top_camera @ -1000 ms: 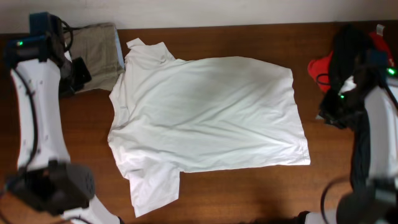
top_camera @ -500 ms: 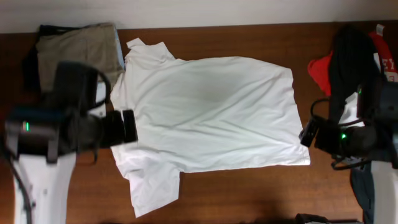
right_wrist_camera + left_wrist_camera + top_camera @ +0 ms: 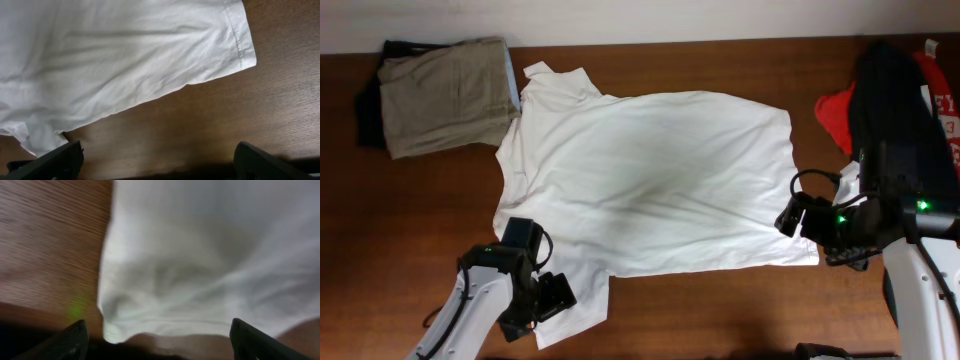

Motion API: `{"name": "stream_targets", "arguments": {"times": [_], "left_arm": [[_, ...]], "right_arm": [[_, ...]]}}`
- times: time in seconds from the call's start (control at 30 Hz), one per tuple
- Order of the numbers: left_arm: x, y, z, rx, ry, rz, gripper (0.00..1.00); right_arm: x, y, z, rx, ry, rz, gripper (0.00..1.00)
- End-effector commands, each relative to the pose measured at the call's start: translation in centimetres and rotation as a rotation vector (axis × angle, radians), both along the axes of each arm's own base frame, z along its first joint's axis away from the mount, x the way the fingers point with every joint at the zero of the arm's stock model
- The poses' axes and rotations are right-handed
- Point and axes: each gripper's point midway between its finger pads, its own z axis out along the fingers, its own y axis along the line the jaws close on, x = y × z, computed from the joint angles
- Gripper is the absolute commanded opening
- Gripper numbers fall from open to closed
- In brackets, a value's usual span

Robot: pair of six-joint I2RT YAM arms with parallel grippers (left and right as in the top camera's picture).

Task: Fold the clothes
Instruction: 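Move both grippers to the T-shirt's bottom corners and grasp the hem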

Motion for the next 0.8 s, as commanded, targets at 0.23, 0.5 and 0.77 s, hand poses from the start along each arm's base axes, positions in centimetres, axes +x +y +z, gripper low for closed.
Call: {"name": "stream_targets", "arguments": {"times": [0.23, 0.5, 0.77], "left_arm": [[0.4, -0.5, -2.7, -0.047, 0.103, 0.113, 0.91], [0.2, -0.2, -3.8, -0.031, 0.138, 0.112, 0.13], [0.1, -0.2, -3.7, -0.031, 0.140, 0.104, 0.13]], "right_arm": [[0.3, 0.3, -0.2, 0.019, 0.006, -0.022, 1.00], [-1.5, -0.4, -8.6, 0.020, 0.246, -0.235, 0.87], [-1.3, -4.6, -17.3, -0.038, 0.377, -0.478, 0.77]]}}
